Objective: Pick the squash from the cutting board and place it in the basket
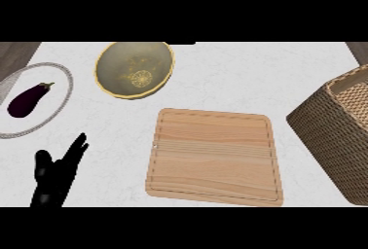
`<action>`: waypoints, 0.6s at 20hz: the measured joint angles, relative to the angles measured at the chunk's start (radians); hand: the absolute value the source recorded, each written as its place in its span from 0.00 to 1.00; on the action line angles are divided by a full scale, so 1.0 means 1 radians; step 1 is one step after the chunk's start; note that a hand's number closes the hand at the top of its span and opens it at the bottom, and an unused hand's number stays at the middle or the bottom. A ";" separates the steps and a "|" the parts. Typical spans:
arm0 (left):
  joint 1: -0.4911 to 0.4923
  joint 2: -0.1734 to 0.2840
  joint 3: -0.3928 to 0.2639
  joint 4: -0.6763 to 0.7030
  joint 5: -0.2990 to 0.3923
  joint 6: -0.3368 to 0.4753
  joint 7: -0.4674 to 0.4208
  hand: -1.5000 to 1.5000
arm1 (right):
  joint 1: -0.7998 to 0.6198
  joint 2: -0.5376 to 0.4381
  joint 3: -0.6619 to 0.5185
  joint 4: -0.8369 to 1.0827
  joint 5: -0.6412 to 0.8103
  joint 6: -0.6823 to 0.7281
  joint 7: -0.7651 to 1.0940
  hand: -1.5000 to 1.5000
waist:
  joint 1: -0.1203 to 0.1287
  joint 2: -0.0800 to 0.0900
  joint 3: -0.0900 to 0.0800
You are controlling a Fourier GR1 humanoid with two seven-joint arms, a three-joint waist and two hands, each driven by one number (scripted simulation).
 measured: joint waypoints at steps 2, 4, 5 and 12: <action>-0.003 -0.003 0.000 0.004 -0.003 -0.002 -0.004 0.50 | -0.020 0.023 0.019 0.057 0.008 0.012 -0.026 1.00 | 0.002 -0.001 0.001; -0.006 -0.003 0.005 0.010 0.001 -0.012 -0.007 0.50 | -0.052 0.032 0.035 0.114 0.016 0.025 -0.041 1.00 | 0.003 -0.002 0.002; -0.009 -0.006 0.004 0.014 -0.001 -0.014 -0.009 0.50 | -0.068 0.040 0.048 0.139 0.025 0.027 -0.051 1.00 | 0.004 -0.002 0.002; -0.011 -0.017 0.006 0.012 -0.014 -0.012 -0.012 0.50 | -0.110 0.064 0.087 0.323 0.187 0.016 -0.189 1.00 | 0.007 0.001 0.003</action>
